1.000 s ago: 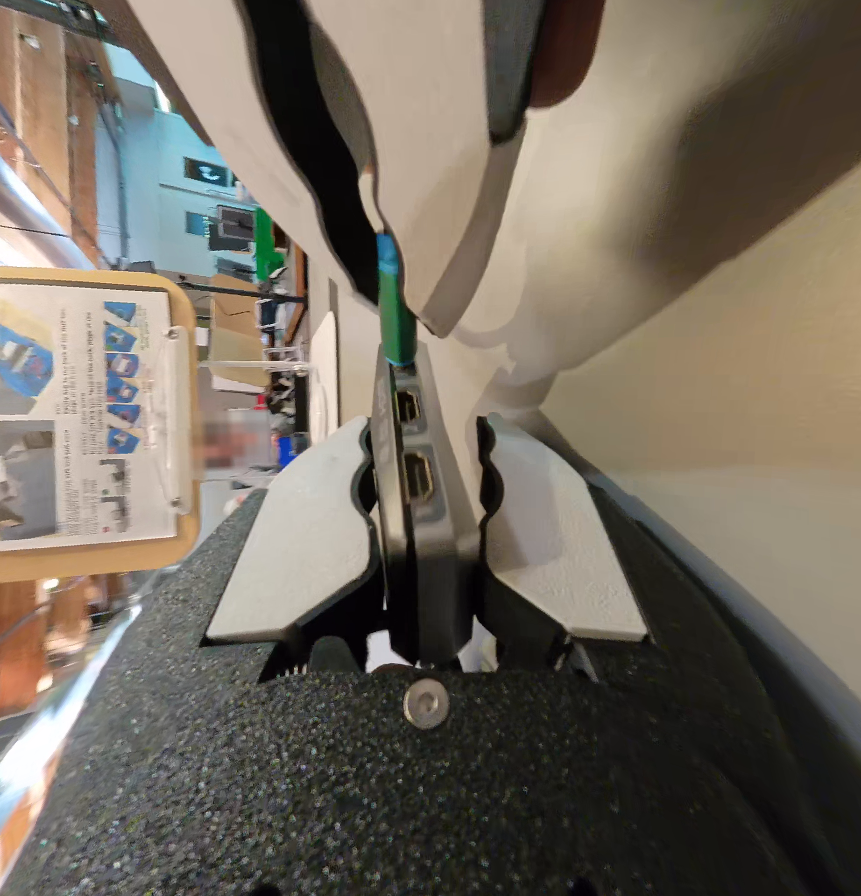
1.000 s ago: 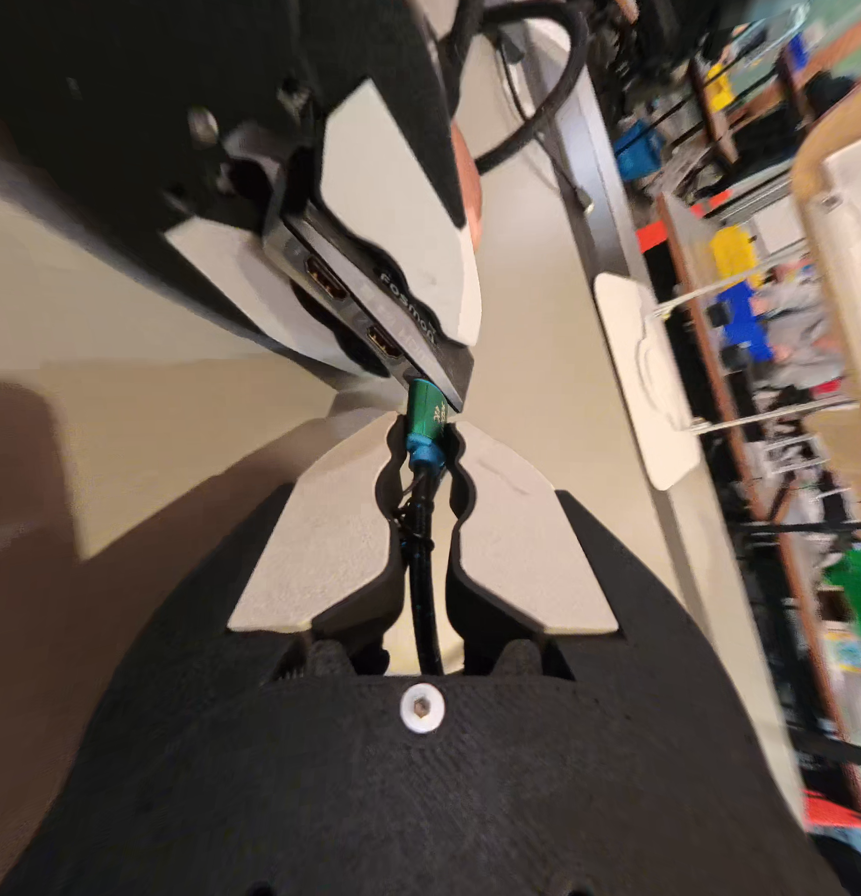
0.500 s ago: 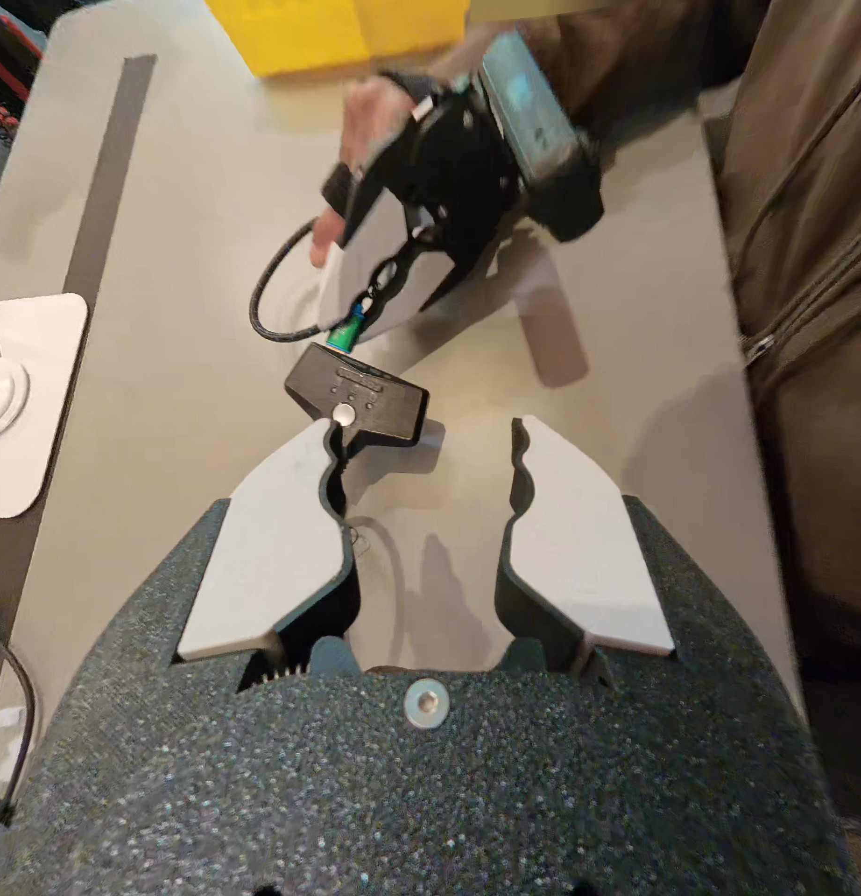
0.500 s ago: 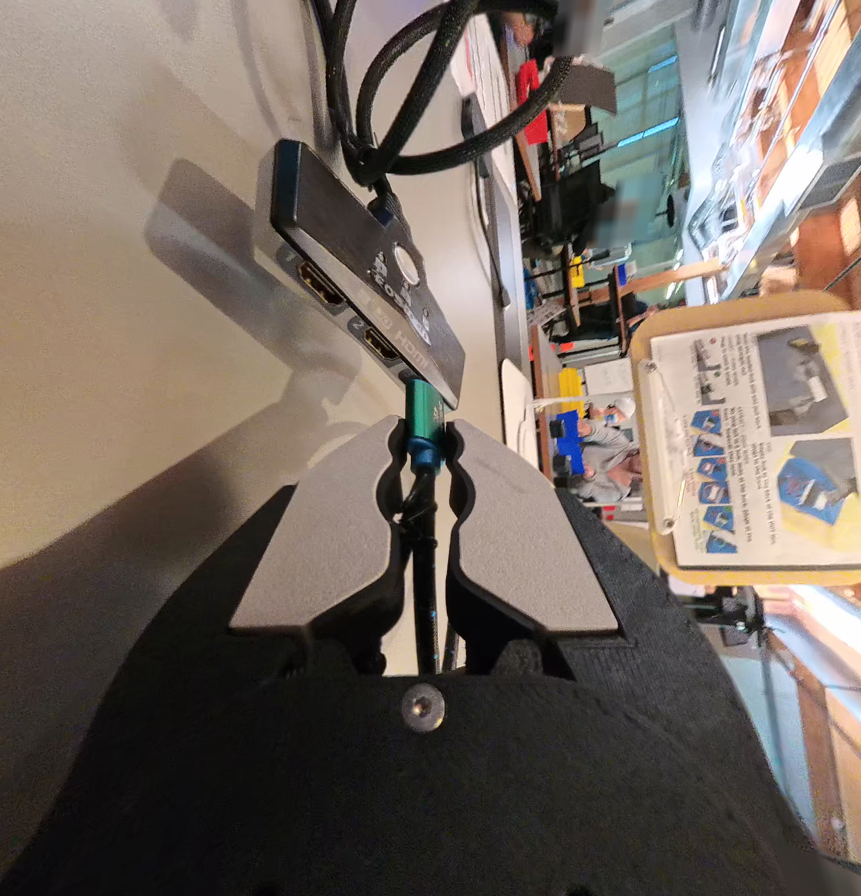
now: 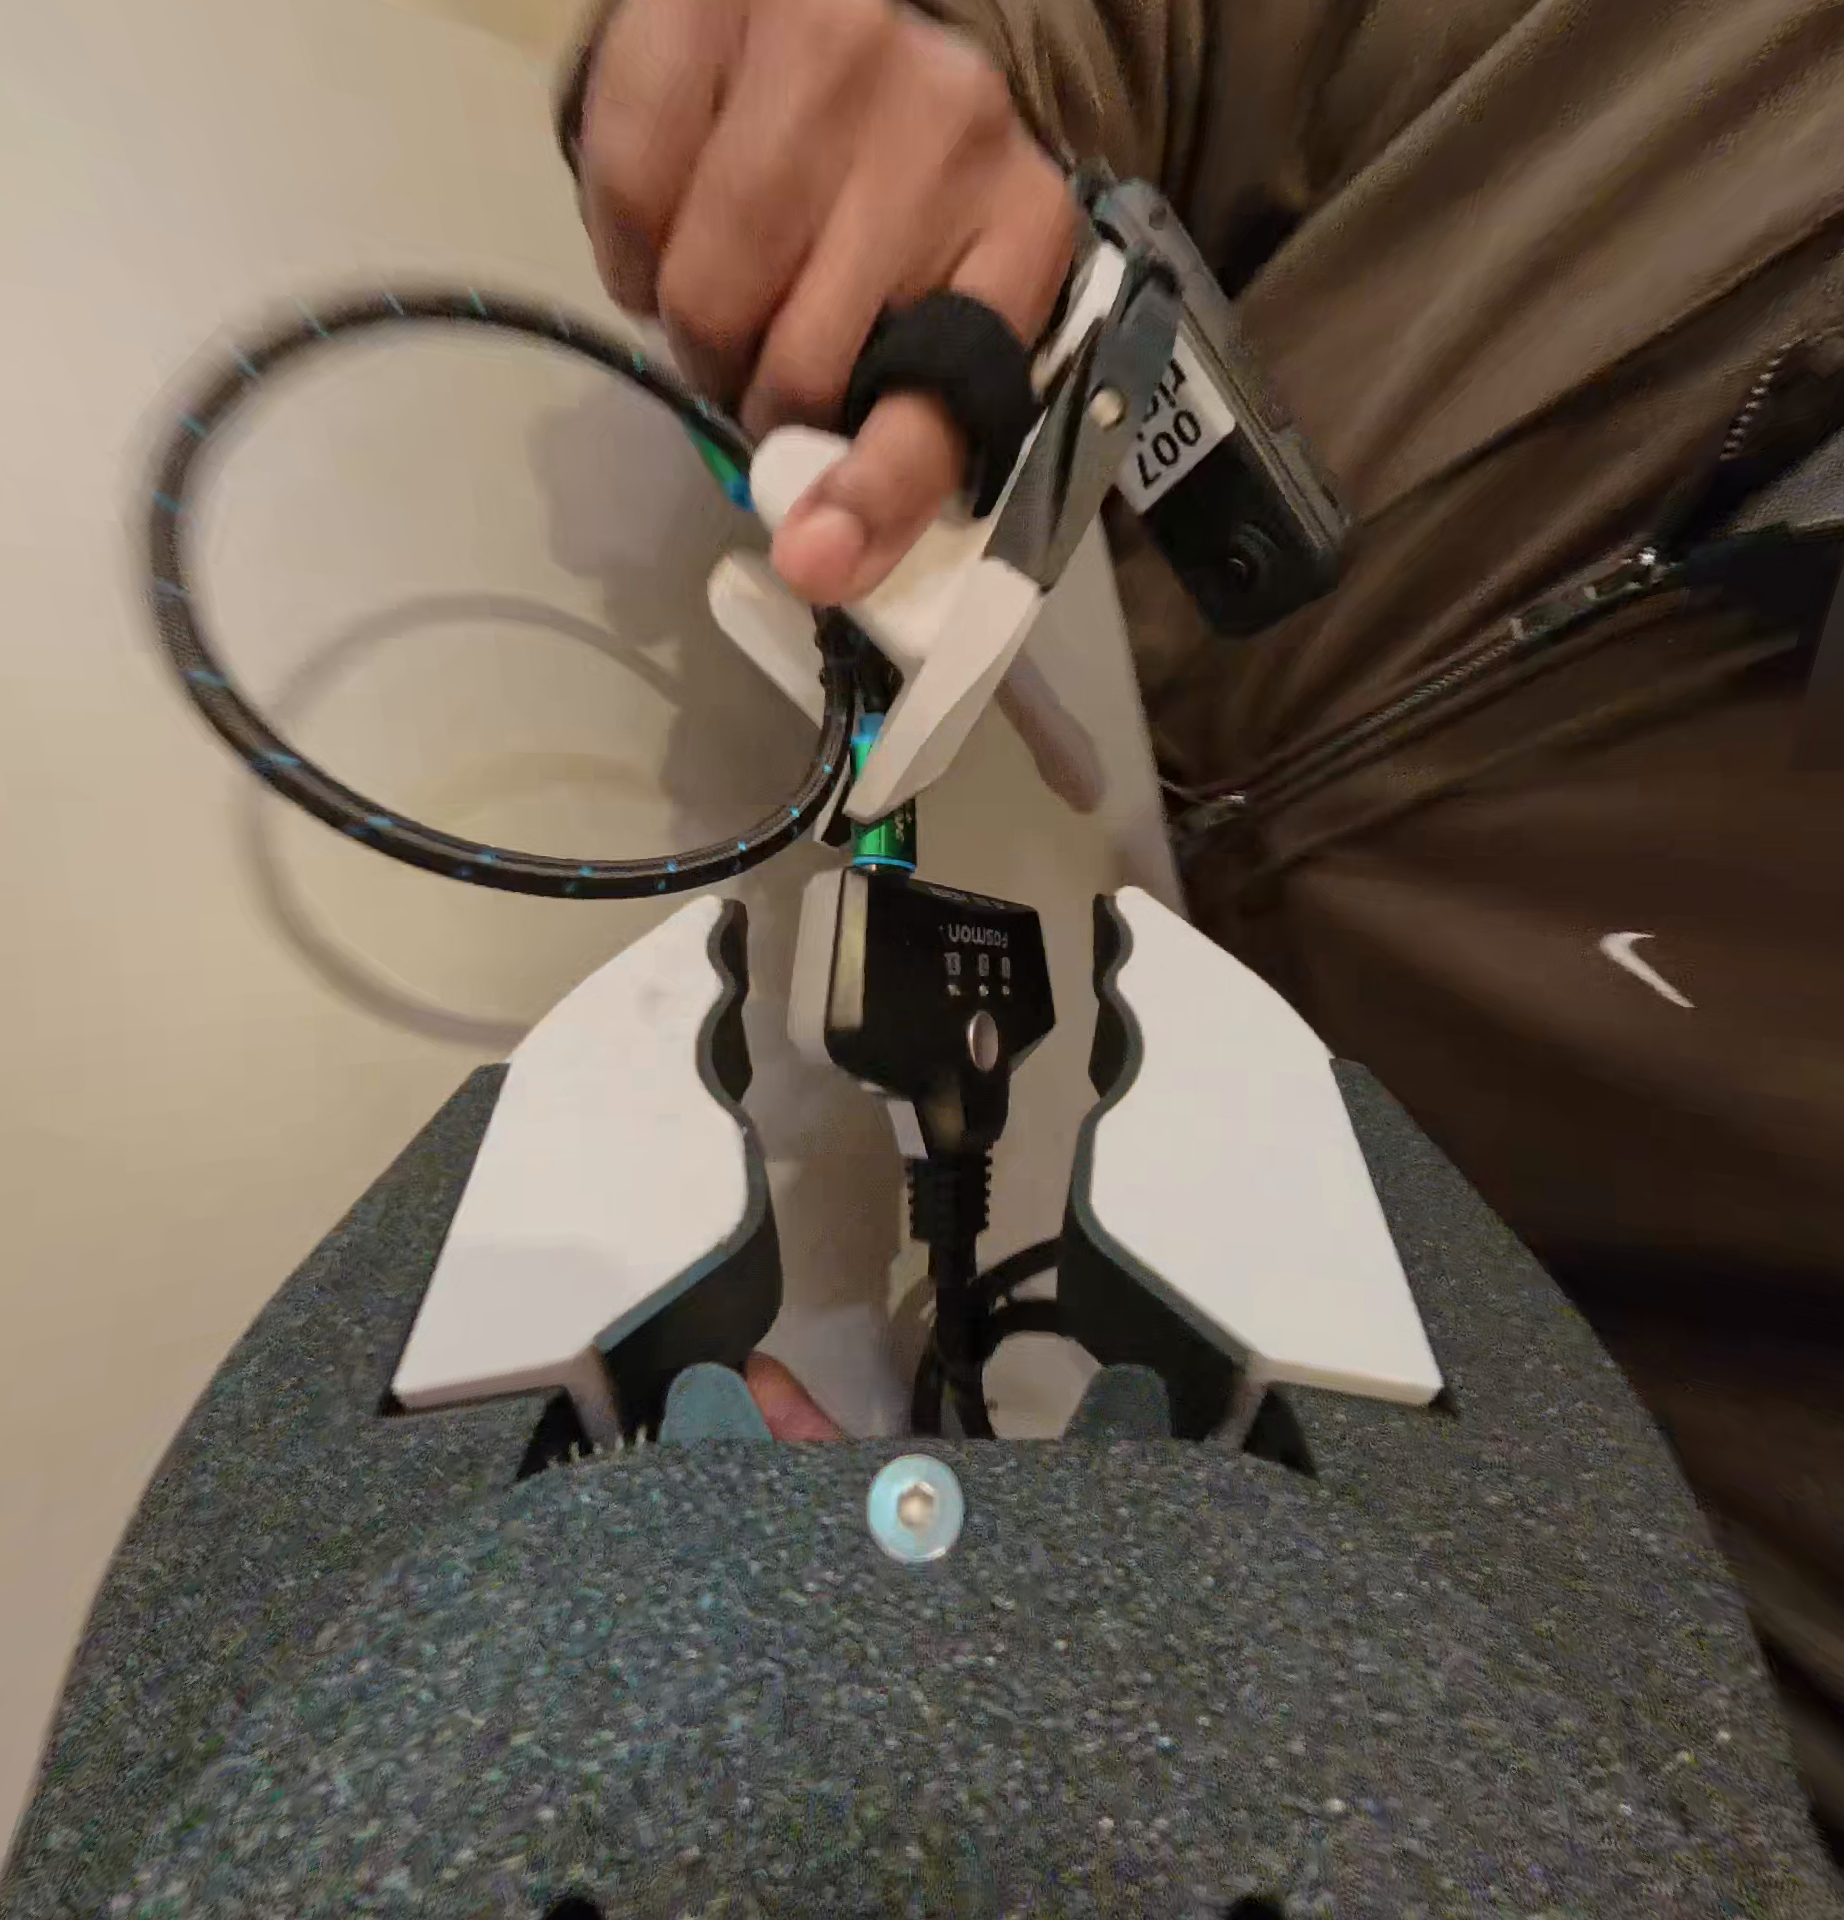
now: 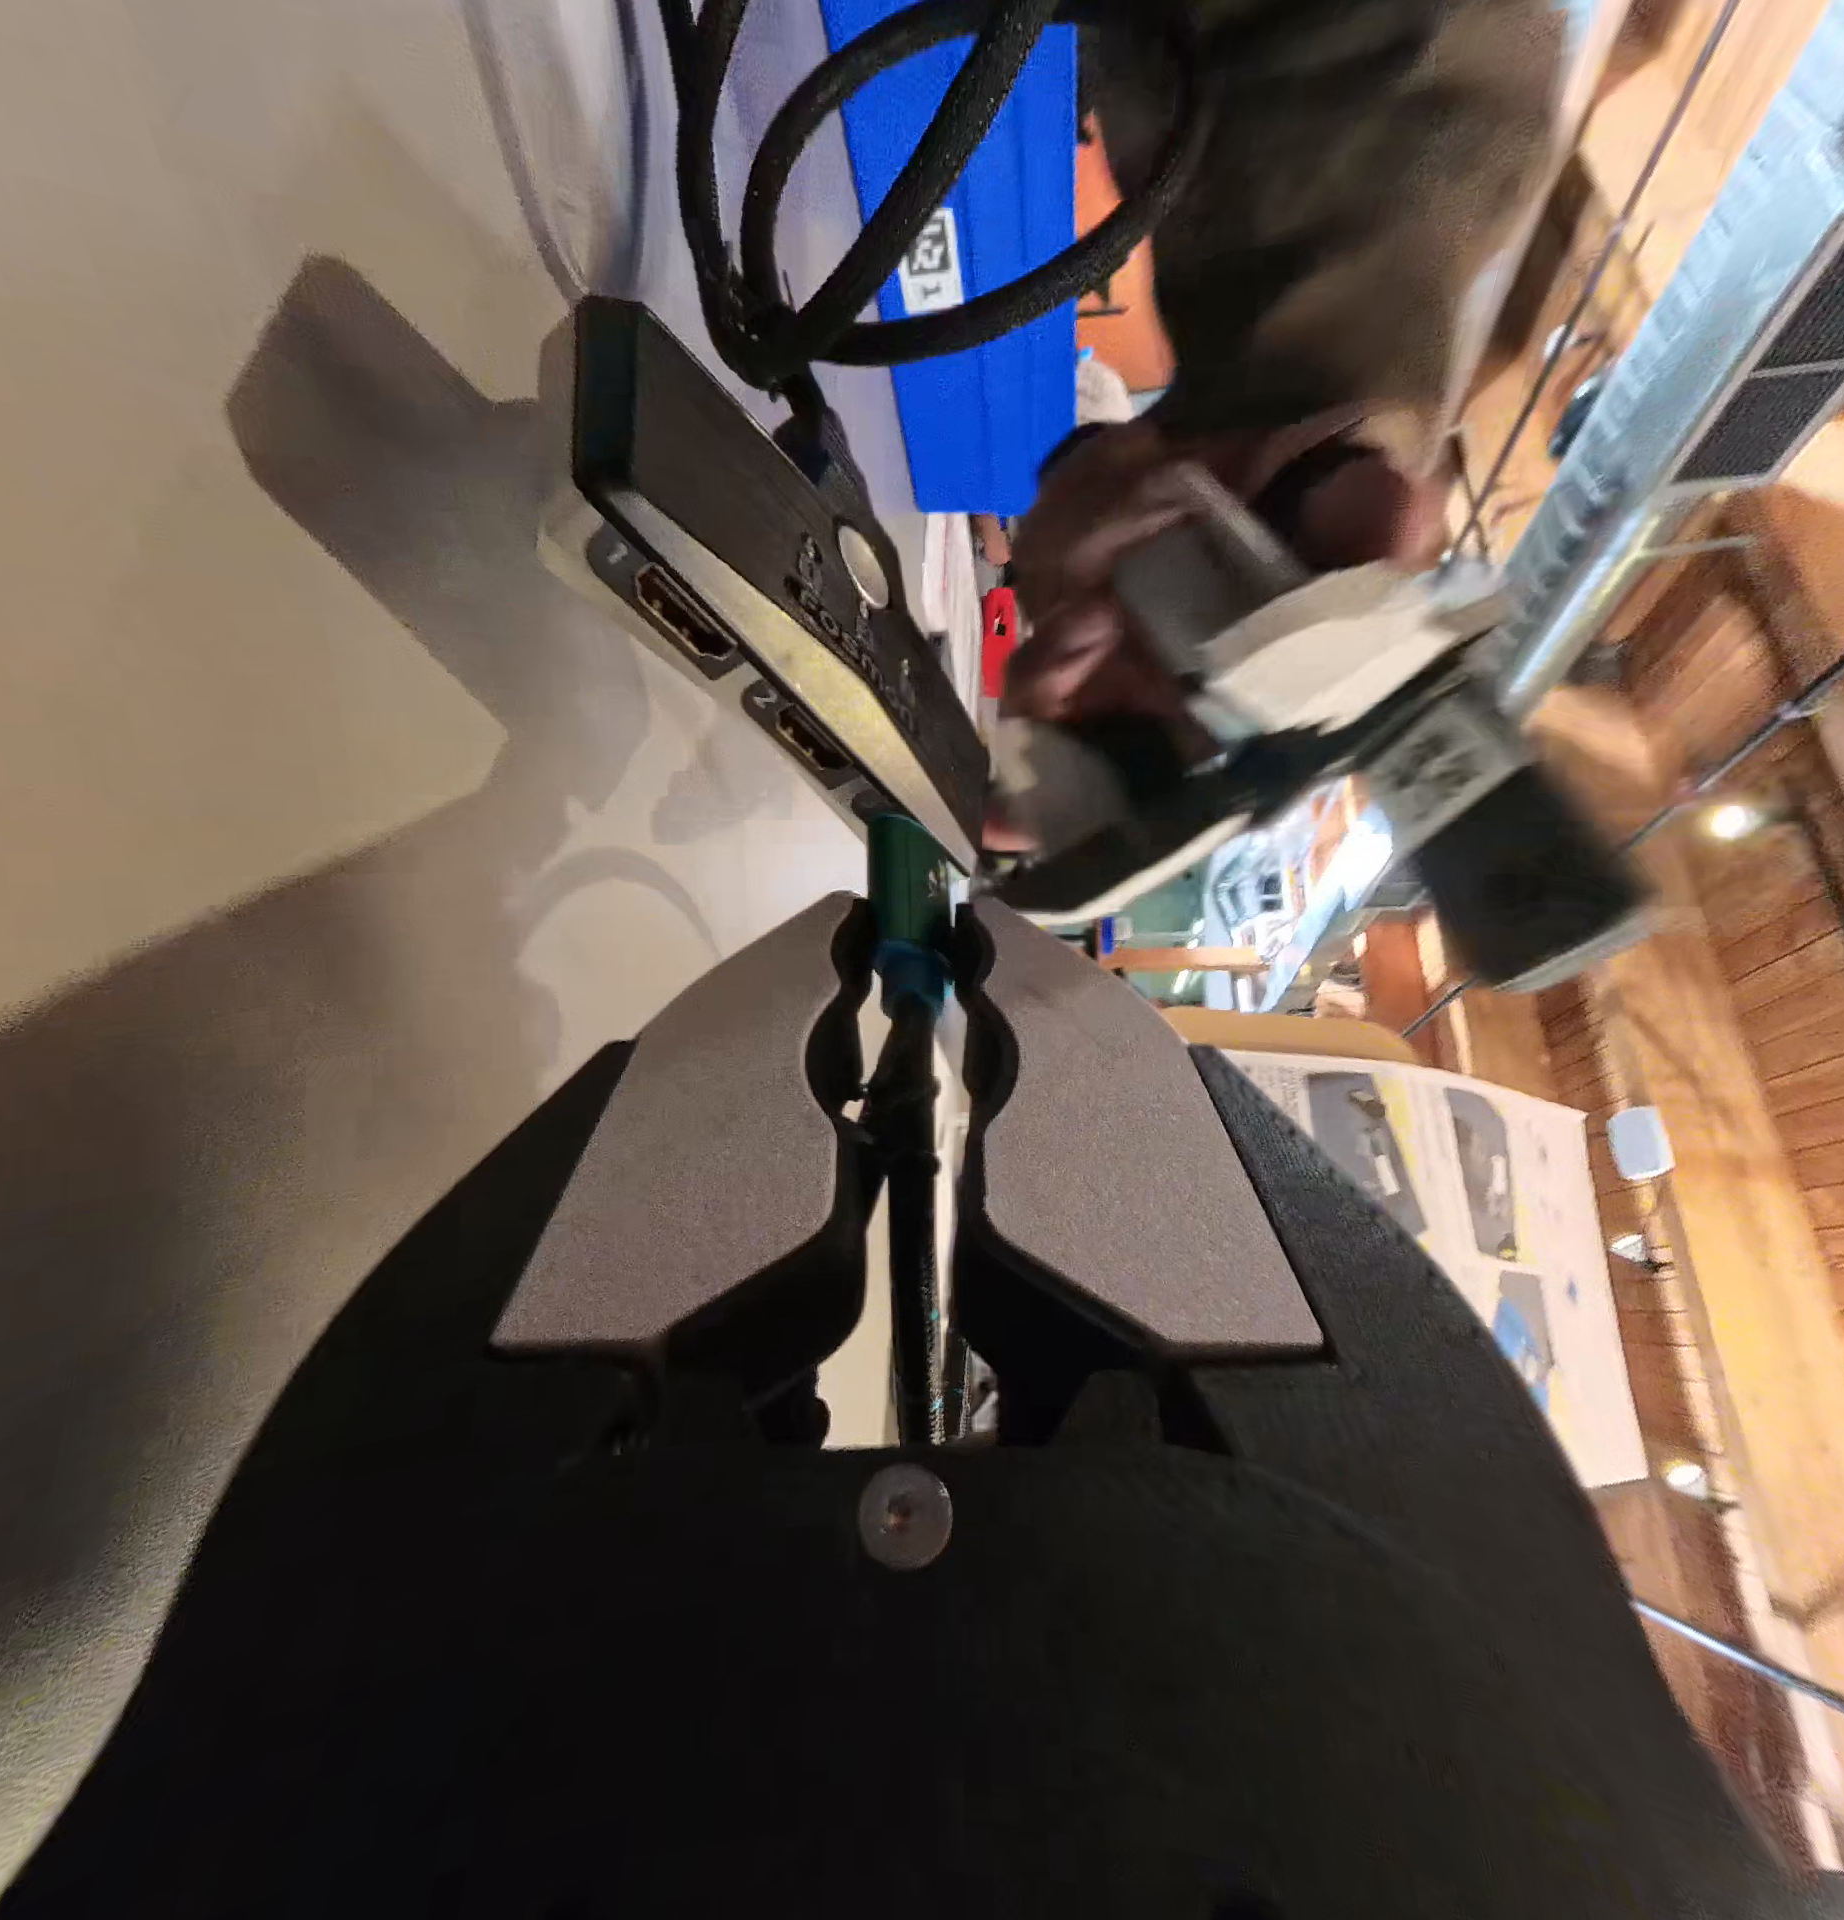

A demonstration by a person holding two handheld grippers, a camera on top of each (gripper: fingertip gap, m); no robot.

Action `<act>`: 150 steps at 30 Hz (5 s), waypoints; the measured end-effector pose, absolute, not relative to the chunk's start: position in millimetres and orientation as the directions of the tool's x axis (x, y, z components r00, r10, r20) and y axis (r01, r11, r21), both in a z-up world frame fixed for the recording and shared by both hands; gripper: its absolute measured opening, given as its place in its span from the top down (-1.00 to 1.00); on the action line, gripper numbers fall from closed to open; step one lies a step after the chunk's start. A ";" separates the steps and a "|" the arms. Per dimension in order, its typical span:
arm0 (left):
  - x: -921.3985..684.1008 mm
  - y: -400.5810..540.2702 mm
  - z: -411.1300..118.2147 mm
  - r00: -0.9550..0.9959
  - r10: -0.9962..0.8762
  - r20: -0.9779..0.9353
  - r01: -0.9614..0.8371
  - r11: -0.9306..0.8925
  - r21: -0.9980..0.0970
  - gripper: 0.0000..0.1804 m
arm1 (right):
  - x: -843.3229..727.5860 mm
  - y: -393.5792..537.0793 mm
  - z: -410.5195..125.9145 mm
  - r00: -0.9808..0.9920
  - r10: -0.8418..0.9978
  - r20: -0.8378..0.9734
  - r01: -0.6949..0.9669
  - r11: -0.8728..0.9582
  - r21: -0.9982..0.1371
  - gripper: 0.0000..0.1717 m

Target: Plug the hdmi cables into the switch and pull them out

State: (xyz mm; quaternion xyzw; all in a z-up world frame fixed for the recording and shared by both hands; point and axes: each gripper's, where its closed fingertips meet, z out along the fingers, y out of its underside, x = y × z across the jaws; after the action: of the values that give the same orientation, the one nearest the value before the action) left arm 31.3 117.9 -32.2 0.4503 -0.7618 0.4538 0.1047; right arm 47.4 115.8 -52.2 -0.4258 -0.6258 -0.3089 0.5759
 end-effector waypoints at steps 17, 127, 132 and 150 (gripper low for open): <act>22.5 46.3 -80.1 -0.327 -0.380 0.865 -0.936 0.006 -0.351 0.79 | 40.8 98.4 -56.8 -0.085 0.091 0.992 0.853 0.521 0.025 0.84; 56.8 172.0 -62.6 -0.244 -0.725 0.645 -0.469 -0.494 -0.732 0.53 | -44.6 105.9 -55.6 0.008 0.545 0.838 0.824 0.471 -0.314 0.92; 52.9 196.3 -44.9 -0.251 -0.749 0.613 -0.346 -0.522 -0.779 0.38 | -16.4 102.7 -33.8 0.048 0.487 0.872 0.854 0.433 -0.289 0.92; 51.4 220.4 -52.0 -0.175 -0.755 0.632 -0.306 -0.568 -0.764 0.42 | 153.6 103.9 102.4 0.099 0.175 0.980 0.990 0.087 -0.115 0.93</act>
State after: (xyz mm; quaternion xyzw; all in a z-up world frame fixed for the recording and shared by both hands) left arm 51.4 220.4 -52.0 0.6176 -0.4296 0.6346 -0.1770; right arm 153.6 103.9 102.4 -0.5423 -0.5366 -0.4032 0.5053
